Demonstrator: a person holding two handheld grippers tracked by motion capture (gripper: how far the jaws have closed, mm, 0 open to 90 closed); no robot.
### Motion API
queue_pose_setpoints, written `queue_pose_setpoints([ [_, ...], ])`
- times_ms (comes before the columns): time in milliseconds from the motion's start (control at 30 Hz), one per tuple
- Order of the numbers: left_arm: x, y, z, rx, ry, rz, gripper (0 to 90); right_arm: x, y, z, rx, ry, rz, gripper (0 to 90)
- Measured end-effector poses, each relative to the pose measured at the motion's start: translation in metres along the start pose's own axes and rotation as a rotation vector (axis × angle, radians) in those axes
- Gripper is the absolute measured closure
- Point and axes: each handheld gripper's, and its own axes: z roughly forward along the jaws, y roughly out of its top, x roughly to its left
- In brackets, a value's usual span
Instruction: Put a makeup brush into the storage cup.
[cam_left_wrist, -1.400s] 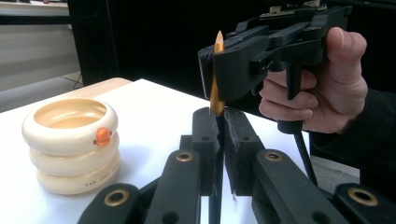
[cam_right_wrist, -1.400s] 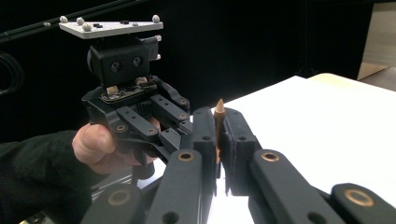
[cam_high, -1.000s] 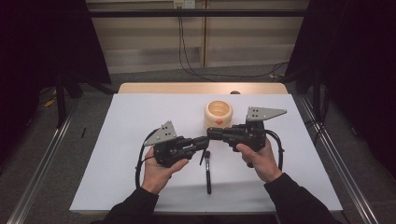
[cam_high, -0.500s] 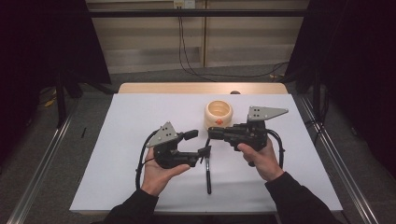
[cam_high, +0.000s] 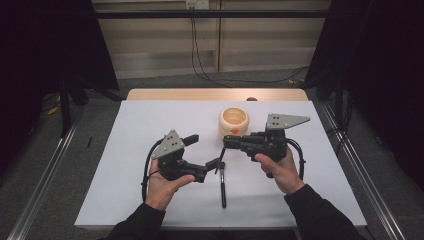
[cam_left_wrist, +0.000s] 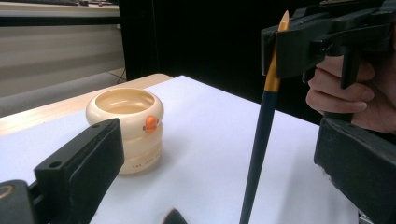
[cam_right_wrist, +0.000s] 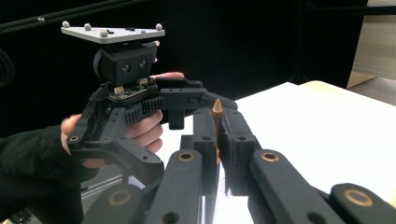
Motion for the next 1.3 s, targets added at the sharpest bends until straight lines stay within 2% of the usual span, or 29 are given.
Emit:
queue_pose_setpoints([
  [33,0.001,0.0,-0.001,0.001,-0.013,0.0,1.6,0.0,0.0,0.0,-0.001,-0.005,-0.002,84.7],
  [67,0.0,-0.001,-0.002,0.0,0.005,0.001,1.6,0.0,0.0,-0.001,-0.002,-0.005,-0.001,84.7],
  [100,0.001,-0.002,-0.003,-0.009,-0.012,0.002,1.6,0.0,0.0,-0.001,-0.002,-0.003,-0.002,84.7],
  [133,0.001,-0.003,-0.006,0.0,0.011,0.007,1.6,0.0,0.0,-0.001,-0.002,-0.006,-0.002,84.7],
  [167,0.002,-0.004,-0.007,-0.003,-0.011,0.007,1.5,0.0,0.0,-0.002,-0.003,-0.009,-0.002,84.7],
  [333,0.006,-0.009,-0.018,-0.014,0.03,-0.009,1.2,0.001,0.001,-0.002,-0.004,-0.013,-0.006,84.7],
  [367,0.007,-0.01,-0.021,-0.001,0.05,-0.002,1.5,0.001,0.001,-0.002,-0.004,-0.016,-0.008,84.7],
  [400,0.008,-0.011,-0.023,-0.013,0.042,0.0,1.7,0.001,0.001,-0.002,-0.004,-0.015,-0.007,84.7],
  [433,0.008,-0.012,-0.026,-0.006,0.063,0.004,1.2,0.001,0.001,-0.002,-0.003,-0.019,-0.007,84.7],
  [467,0.009,-0.013,-0.027,-0.021,0.053,0.001,1.2,0.002,0.001,-0.003,-0.001,-0.024,-0.009,84.7],
  [500,0.011,-0.014,-0.031,-0.011,0.072,0.005,1.3,0.001,0.001,-0.003,-0.002,-0.023,-0.009,84.8],
  [533,0.013,-0.015,-0.032,-0.012,0.061,-0.006,1.1,0.001,0.001,-0.004,-0.002,-0.024,-0.01,84.8],
  [600,0.017,-0.016,-0.037,-0.02,0.072,-0.014,1.0,0.0,0.001,-0.004,0.0,-0.03,-0.011,84.7],
  [667,0.02,-0.017,-0.043,-0.027,0.102,-0.022,1.0,0.0,0.001,-0.006,0.0,-0.035,-0.012,84.7],
  [800,0.024,-0.024,-0.051,-0.027,0.117,-0.03,0.9,-0.001,0.0,-0.009,-0.009,-0.039,-0.012,84.7],
  [833,0.024,-0.026,-0.054,-0.021,0.137,-0.029,0.9,-0.001,0.001,-0.009,-0.011,-0.039,-0.011,84.7],
  [900,0.027,-0.03,-0.057,-0.03,0.126,-0.041,0.9,-0.001,0.001,-0.01,-0.008,-0.05,-0.013,84.7],
  [1033,0.028,-0.037,-0.062,-0.013,0.157,-0.044,0.9,-0.002,0.0,-0.011,-0.007,-0.061,-0.014,84.8],
  [1100,0.028,-0.04,-0.066,-0.002,0.175,-0.03,1.1,-0.003,0.0,-0.012,-0.009,-0.067,-0.015,84.7],
  [1200,0.028,-0.044,-0.07,0.008,0.187,-0.025,1.3,-0.005,0.001,-0.014,-0.02,-0.073,-0.006,84.7],
  [1300,0.028,-0.049,-0.077,0.0,0.187,-0.039,1.3,-0.006,0.001,-0.013,-0.016,-0.084,-0.013,84.7],
])
